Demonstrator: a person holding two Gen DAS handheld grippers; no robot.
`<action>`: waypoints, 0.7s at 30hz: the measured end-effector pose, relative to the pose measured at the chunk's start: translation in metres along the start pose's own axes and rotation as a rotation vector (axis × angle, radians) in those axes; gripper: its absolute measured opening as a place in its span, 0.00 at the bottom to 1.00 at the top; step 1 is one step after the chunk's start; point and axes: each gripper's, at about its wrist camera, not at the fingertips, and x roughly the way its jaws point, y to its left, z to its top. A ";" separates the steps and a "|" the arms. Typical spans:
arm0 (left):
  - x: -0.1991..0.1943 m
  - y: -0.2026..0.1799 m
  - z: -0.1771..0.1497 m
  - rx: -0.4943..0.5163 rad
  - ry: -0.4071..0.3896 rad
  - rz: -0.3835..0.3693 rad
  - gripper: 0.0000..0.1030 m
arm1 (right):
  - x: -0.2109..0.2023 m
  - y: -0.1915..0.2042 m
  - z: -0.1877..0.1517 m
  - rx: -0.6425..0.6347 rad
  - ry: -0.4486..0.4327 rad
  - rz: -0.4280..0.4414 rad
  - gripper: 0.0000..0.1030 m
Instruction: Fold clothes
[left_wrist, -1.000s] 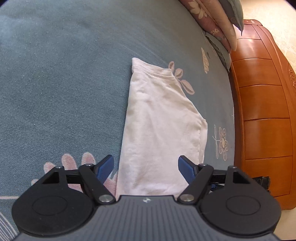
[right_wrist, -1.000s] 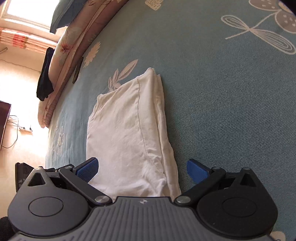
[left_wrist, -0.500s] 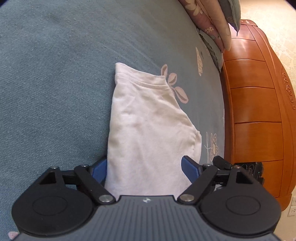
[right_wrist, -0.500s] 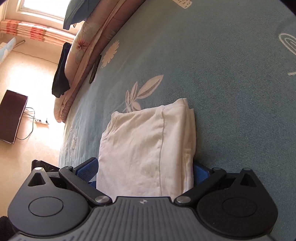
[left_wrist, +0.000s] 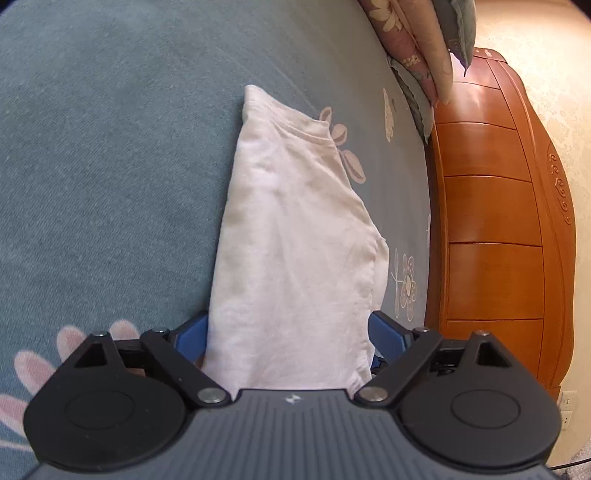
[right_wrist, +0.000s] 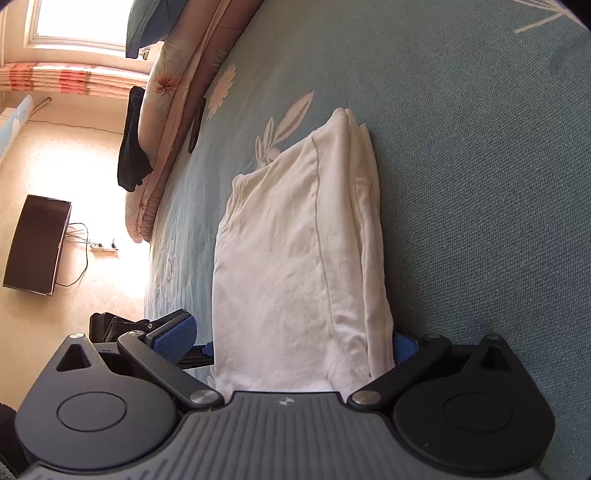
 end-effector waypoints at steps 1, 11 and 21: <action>0.005 -0.005 0.008 0.024 0.007 0.009 0.87 | 0.003 0.001 0.007 0.001 -0.005 0.005 1.00; 0.014 -0.012 -0.003 0.093 0.086 -0.008 0.90 | 0.008 0.003 -0.002 0.017 0.035 0.001 1.00; 0.022 -0.003 0.021 0.090 0.027 -0.052 0.84 | 0.016 0.002 0.009 0.009 0.006 0.009 1.00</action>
